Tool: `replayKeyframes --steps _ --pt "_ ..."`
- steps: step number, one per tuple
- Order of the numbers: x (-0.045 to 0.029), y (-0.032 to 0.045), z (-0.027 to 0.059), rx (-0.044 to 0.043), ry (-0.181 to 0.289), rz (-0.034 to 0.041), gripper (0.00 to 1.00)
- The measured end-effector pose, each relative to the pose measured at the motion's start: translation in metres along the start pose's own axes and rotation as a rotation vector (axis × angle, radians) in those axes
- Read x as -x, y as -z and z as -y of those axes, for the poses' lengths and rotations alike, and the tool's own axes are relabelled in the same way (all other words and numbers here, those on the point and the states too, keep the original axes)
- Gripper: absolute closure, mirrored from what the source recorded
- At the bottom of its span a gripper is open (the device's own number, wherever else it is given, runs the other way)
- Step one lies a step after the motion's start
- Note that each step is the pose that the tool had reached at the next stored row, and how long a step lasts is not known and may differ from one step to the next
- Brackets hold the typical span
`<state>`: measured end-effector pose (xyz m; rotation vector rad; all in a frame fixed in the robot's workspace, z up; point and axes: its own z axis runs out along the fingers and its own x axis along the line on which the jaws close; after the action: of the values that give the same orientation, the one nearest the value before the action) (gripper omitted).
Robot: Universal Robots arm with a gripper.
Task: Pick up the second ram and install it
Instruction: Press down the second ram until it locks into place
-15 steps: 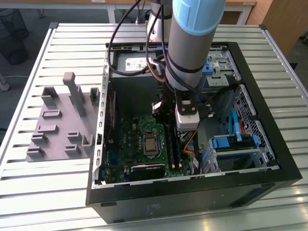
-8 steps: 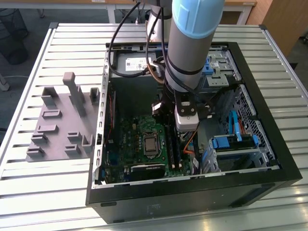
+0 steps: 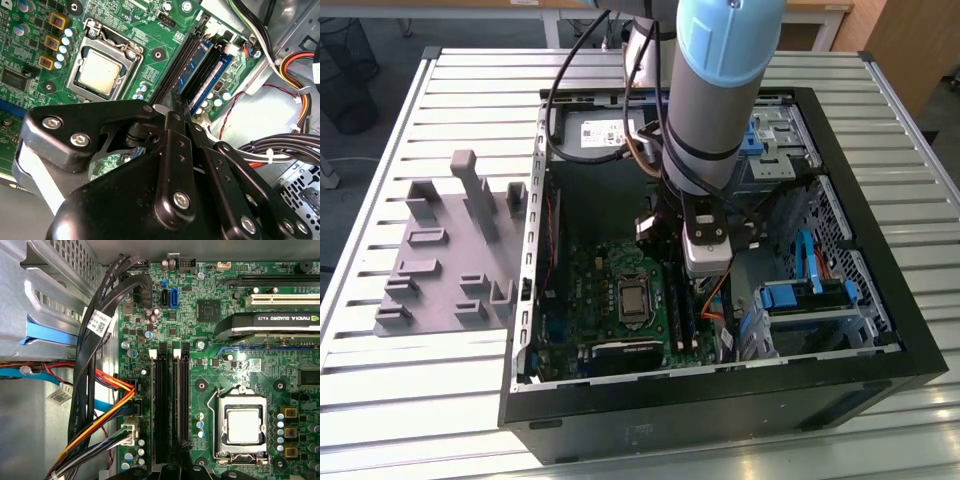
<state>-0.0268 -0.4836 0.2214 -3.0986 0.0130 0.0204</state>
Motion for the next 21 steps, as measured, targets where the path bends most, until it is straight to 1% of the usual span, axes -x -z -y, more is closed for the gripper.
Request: replayKeyframes --steps 6,12,14,16,18,19,21 --pt "0.0 -0.0027 0.0 -0.0004 0.0 -0.0001 0.89" --pt "0.0 -0.0025 0.0001 -0.0008 0.0 0.0002 0.89" --pt "-0.0001 0.0009 0.0006 -0.0038 0.0 -0.0007 0.89" --pt "0.0001 0.008 0.0005 -0.0005 0.0 0.0003 0.89" --pt "0.0002 0.0128 0.0007 -0.0007 0.0 0.0002 0.89" --pt "0.0002 0.0148 0.0008 -0.0006 0.0 0.0003 0.89" --pt "0.0001 0.0162 0.0011 -0.0008 0.0 0.0003 0.89"
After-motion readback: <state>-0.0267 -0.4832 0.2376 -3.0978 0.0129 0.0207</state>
